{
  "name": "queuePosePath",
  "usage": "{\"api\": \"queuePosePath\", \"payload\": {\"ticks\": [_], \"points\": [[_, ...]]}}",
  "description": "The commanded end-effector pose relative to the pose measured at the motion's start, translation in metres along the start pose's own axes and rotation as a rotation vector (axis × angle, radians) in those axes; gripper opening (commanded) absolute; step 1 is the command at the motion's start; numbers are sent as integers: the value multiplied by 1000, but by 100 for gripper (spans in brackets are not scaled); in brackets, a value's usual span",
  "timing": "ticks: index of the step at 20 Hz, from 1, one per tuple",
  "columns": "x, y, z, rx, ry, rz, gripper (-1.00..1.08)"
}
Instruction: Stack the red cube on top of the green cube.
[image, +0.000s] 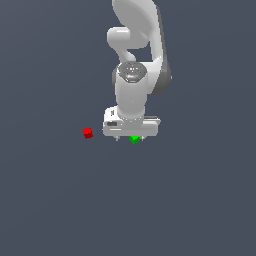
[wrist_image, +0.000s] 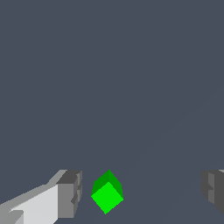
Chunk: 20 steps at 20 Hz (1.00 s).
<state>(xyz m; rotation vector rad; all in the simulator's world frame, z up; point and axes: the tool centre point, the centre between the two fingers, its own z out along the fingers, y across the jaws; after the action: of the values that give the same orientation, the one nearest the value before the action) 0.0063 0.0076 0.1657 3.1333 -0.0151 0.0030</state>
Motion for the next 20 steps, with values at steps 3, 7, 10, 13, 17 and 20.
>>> {"api": "queuePosePath", "payload": {"ticks": [3, 7, 10, 13, 17, 20], "points": [[-1, 1, 0, 0, 0, -1, 100], [-5, 6, 3, 0, 0, -10, 100], [-12, 14, 7, 1, 0, -22, 100], [-21, 26, 12, 1, 0, -39, 100], [-37, 46, 21, 2, 0, -70, 100], [-51, 65, 29, 3, 0, -98, 100]]}}
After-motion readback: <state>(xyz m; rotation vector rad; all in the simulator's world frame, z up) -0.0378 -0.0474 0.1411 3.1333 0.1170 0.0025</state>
